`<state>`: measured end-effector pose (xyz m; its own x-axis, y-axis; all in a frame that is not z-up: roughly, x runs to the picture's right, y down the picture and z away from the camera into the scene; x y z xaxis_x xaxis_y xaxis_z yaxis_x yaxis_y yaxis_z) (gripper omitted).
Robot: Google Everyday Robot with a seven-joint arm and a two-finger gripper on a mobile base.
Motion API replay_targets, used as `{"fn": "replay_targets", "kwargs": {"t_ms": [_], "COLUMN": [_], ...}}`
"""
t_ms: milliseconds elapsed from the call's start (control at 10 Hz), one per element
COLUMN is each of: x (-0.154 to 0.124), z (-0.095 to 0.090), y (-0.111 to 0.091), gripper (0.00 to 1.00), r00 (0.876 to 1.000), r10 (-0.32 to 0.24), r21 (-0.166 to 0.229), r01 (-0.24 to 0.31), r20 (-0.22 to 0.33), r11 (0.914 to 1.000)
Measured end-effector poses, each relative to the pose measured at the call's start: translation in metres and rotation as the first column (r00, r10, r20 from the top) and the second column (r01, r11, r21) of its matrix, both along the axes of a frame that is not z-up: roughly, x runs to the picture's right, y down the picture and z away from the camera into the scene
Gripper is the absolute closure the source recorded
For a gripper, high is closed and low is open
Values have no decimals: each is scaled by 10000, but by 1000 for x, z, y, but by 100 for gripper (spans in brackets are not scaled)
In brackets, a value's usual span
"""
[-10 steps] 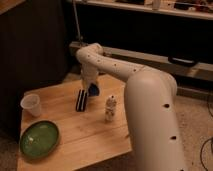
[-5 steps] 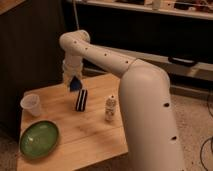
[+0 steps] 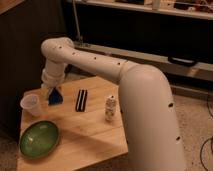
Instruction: Place the white sponge in the ceramic bowl
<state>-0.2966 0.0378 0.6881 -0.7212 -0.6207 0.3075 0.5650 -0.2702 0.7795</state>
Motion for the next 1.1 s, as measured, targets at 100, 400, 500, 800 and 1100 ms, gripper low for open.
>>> {"fn": "replay_targets", "kwargs": {"t_ms": [100, 400, 500, 800, 1100], "x": [-11, -46, -53, -56, -50], "z": [-9, -33, -39, -55, -67], "y": [10, 34, 39, 45, 43], "gripper": [99, 99, 97, 72, 41], "r00": [9997, 9931, 9900, 9859, 9803], "r10": [-75, -625, -888, -1502, -1975], "r21": [-293, -1191, -1339, -1483, -698], "r01": [82, 742, 1032, 1597, 1966], "r20": [238, 988, 1092, 732, -62], "r11": [9995, 9901, 9856, 9760, 9780]}}
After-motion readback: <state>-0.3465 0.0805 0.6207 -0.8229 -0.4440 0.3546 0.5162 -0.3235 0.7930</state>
